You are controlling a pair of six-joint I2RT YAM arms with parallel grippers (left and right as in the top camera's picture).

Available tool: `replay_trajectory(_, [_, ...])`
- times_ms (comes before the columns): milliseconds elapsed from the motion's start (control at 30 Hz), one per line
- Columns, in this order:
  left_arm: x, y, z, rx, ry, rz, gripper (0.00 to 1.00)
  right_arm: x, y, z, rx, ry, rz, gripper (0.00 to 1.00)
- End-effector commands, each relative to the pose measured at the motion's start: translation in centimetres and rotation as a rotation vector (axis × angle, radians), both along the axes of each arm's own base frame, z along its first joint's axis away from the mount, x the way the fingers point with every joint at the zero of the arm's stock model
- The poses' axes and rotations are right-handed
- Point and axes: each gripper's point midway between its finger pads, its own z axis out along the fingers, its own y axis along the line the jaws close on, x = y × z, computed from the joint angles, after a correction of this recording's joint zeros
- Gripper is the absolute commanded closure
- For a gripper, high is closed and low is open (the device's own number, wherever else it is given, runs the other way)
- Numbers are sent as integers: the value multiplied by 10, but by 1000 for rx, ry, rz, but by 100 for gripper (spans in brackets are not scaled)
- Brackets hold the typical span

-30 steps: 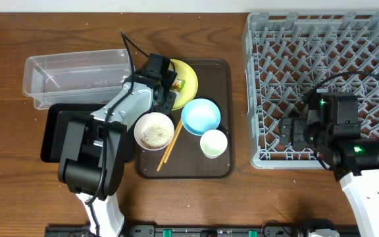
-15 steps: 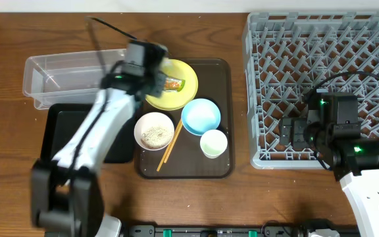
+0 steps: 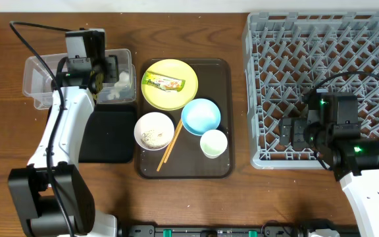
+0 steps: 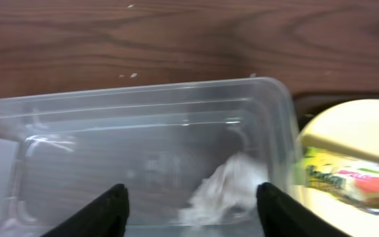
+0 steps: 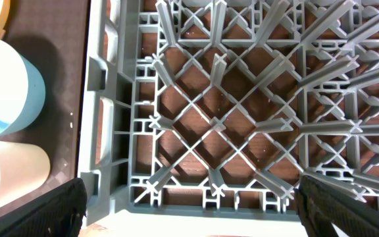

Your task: Sort waste into correct bins and load items into the dishwasher rack

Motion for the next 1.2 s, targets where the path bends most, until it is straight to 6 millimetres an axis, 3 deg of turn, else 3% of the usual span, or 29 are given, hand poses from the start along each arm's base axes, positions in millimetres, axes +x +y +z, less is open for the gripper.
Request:
replay_trajectory(0, [1, -22, 18, -97, -45, -16, 24, 4, -5, 9, 6, -25, -28, 1])
replay_trajectory(100, [-1, -61, 21, -236, -43, -115, 8, 4, -5, 9, 6, -25, -28, 1])
replay_trajectory(200, [-7, -99, 25, -339, -30, -237, 6, 4, -5, 9, 6, -25, -28, 1])
replay_trajectory(300, [-10, -116, 22, -456, 2, -161, 5, 4, -5, 9, 6, -24, -28, 1])
replay_trajectory(500, [-15, -126, -8, -619, 114, 160, 5, 5, -5, 10, 7, -32, -28, 1])
replay_trajectory(800, [-21, -167, -68, -512, 214, 218, 5, 5, -5, 10, 7, -30, -28, 1])
replay_trajectory(1033, [-19, -154, -101, -488, 227, 406, 5, 4, -5, 9, 6, -24, -28, 1])
replay_trajectory(1167, [-10, -156, -112, -500, 211, 415, 6, 4, -5, 9, 6, -24, -28, 1])
